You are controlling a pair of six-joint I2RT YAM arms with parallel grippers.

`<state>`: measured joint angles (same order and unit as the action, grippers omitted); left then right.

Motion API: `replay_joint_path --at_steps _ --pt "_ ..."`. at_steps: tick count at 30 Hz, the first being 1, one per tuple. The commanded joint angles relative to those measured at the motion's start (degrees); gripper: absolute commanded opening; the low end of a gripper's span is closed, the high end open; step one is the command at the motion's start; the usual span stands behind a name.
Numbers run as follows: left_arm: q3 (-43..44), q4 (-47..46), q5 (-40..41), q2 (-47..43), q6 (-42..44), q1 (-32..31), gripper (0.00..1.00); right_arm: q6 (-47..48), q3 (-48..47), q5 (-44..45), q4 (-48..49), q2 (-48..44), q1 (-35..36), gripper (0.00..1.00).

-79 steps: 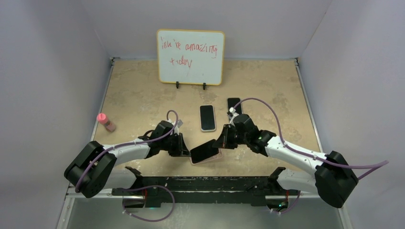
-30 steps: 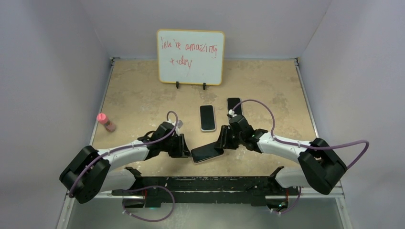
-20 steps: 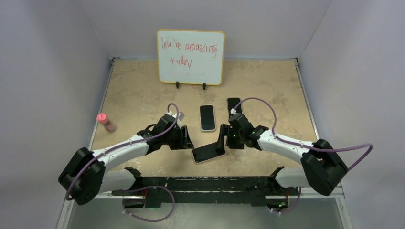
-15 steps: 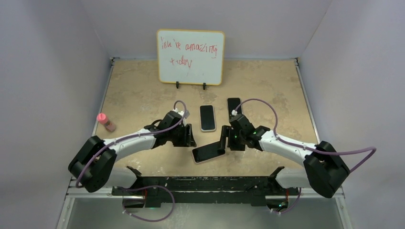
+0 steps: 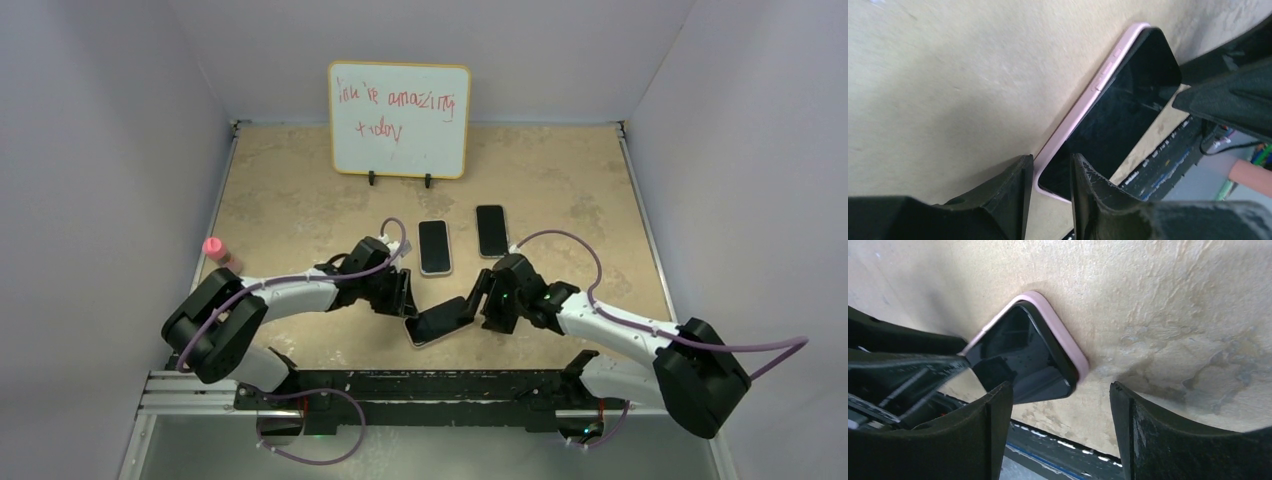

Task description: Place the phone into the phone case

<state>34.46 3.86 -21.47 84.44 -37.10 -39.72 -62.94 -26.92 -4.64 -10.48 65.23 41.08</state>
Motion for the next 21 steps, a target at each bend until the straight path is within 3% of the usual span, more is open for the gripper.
replay_joint_path --at_steps 1,12,16,21 --pt "-3.8 -5.4 -4.3 -1.4 -3.3 -3.4 0.33 -6.0 1.6 -2.5 6.0 0.6 0.2 0.72" --pt "-9.7 -15.5 -1.3 -4.3 -16.1 -8.6 0.22 -1.7 -1.2 -6.0 19.9 9.7 0.8 0.72" --pt "-13.2 -19.5 0.8 -7.4 -20.7 -8.6 0.22 5.1 -4.8 -6.2 17.6 12.6 0.8 0.73" --pt "-14.3 -17.2 5.2 -13.6 -22.9 -8.4 0.30 7.7 -3.4 -5.5 11.9 7.5 0.7 0.73"
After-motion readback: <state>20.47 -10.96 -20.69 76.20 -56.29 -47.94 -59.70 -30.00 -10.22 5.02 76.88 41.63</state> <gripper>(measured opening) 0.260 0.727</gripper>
